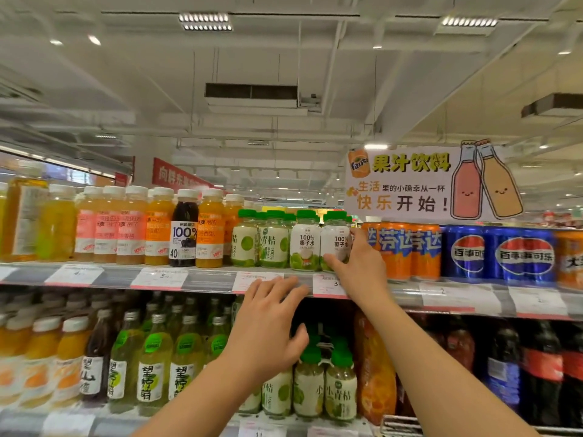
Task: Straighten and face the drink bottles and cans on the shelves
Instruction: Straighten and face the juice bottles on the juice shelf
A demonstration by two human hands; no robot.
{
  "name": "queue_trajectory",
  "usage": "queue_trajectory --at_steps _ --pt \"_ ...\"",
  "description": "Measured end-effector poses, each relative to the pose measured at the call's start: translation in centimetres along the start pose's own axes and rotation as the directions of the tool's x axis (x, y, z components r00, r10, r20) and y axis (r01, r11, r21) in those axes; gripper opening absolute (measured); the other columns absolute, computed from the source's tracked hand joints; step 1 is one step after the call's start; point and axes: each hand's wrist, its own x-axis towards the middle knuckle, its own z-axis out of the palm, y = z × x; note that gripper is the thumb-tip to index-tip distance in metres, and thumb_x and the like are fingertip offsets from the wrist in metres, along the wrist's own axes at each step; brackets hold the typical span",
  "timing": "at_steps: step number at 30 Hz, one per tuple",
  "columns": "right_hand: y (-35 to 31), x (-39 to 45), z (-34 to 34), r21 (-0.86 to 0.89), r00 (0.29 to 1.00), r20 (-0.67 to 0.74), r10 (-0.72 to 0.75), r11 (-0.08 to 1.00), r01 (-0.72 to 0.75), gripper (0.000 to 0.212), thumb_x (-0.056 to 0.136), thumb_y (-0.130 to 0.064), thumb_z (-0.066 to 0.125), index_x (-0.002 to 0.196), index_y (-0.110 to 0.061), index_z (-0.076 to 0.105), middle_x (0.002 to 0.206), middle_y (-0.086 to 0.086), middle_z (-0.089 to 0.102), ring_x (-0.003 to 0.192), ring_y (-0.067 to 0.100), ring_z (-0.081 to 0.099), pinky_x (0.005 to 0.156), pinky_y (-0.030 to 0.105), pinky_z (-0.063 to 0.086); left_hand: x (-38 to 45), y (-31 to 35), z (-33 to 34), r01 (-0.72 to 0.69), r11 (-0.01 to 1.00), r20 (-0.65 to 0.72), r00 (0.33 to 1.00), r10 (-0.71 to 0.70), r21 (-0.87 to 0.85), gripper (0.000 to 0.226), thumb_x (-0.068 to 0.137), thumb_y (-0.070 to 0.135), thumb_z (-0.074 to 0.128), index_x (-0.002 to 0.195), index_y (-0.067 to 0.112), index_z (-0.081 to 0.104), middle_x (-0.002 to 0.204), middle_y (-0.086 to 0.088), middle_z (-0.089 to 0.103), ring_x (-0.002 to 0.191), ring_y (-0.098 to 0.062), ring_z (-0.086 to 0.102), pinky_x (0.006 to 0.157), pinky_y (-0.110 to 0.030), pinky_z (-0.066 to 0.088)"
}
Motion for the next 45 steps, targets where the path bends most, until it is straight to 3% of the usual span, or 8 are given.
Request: queue_trajectory --at_steps 7,10,14,18,23,35,40,45 --pt "0.3 0.0 0.7 -0.023 1.0 -0.01 -0.011 1.0 0.011 0.06 0.089 -0.04 0.073 0.136 -0.015 0.044 0.111 0.004 0.066 0.1 0.028 0.066 0.071 0.029 0.041 -0.4 0.8 -1.1 0.022 0.996 0.185 0.982 -0.036 0.081 0.075 0.093 0.05 0.045 0.159 0.034 0.013 0.169 0.007 0.009 0.156 -0.018 0.003 0.126 -0.048 0.002" --pt "-0.1 -0.3 0.2 -0.029 1.0 -0.012 -0.019 0.999 0.018 0.067 0.09 -0.035 0.073 0.142 -0.011 0.04 0.127 0.009 0.058 0.115 0.03 0.059 0.081 0.033 0.046 -0.8 0.9 -1.8 0.017 0.995 0.247 0.968 -0.041 0.098 0.08 0.095 0.048 0.045 0.161 0.033 0.003 0.17 0.006 -0.003 0.156 -0.018 -0.005 0.126 -0.05 0.001" --pt "-1.0 -2.9 0.0 -0.121 0.974 -0.083 -0.211 0.972 0.201 0.063 0.088 -0.026 0.071 0.143 -0.011 0.044 0.148 0.013 0.046 0.133 0.034 0.045 0.107 0.047 0.046 -2.3 0.6 -3.0 0.047 0.995 0.248 0.966 -0.069 0.093 0.077 0.096 0.047 0.045 0.161 0.033 0.007 0.17 0.006 0.002 0.156 -0.019 -0.001 0.127 -0.049 0.006" --pt "-2.6 -6.6 1.0 -0.149 0.896 -0.003 -0.444 0.886 0.438 0.045 0.086 -0.022 0.073 0.128 -0.014 0.06 0.136 0.009 0.058 0.126 0.03 0.054 0.103 0.046 0.049 -4.3 -1.5 -4.6 0.11 0.988 0.204 0.97 -0.13 0.108 0.073 0.097 0.046 0.048 0.16 0.032 0.014 0.169 0.008 0.009 0.156 -0.017 0.004 0.127 -0.045 0.008" --pt "-6.3 -8.5 2.1 -0.082 0.831 0.126 -0.542 0.829 0.553 0.023 0.089 -0.026 0.068 0.111 -0.018 0.067 0.118 0.0 0.066 0.11 0.022 0.06 0.092 0.036 0.052 -6.5 -6.0 -7.3 0.188 0.974 0.131 0.97 -0.204 0.125 0.07 0.097 0.045 0.05 0.159 0.032 0.02 0.166 0.009 0.021 0.153 -0.015 0.014 0.127 -0.038 0.01" --pt "-20.6 -6.3 6.5 -0.152 0.842 0.214 -0.495 0.835 0.529 0.047 0.096 -0.035 0.058 0.14 -0.02 0.051 0.138 -0.004 0.056 0.107 0.017 0.062 0.082 0.036 0.059 -9.9 -21.3 -11.8 0.247 0.958 0.105 0.959 -0.264 0.148 0.075 0.086 0.056 0.038 0.156 0.03 0.028 0.163 0.006 0.03 0.151 -0.02 0.023 0.122 -0.046 0.025" --pt "-26.0 -2.5 8.0 -0.258 0.9 0.222 -0.375 0.868 0.425 0.064 0.094 -0.036 0.062 0.151 -0.019 0.038 0.151 0.003 0.046 0.124 0.029 0.057 0.097 0.048 0.053 -10.1 -26.2 -11.3 0.187 0.976 0.193 0.96 -0.205 0.108 0.075 0.092 0.055 0.046 0.158 0.036 0.017 0.167 0.006 0.019 0.154 -0.023 0.013 0.124 -0.052 0.017" --pt "-29.1 1.4 10.3 -0.373 0.929 0.257 -0.266 0.859 0.35 0.084 0.094 -0.035 0.063 0.162 -0.017 0.016 0.166 0.007 0.025 0.142 0.033 0.043 0.111 0.05 0.043 -11.7 -28.8 -9.4 0.066 0.987 0.18 0.979 -0.093 0.149 0.08 0.083 0.061 0.03 0.159 0.038 0.016 0.167 0.004 0.02 0.152 -0.026 0.02 0.122 -0.054 0.018"
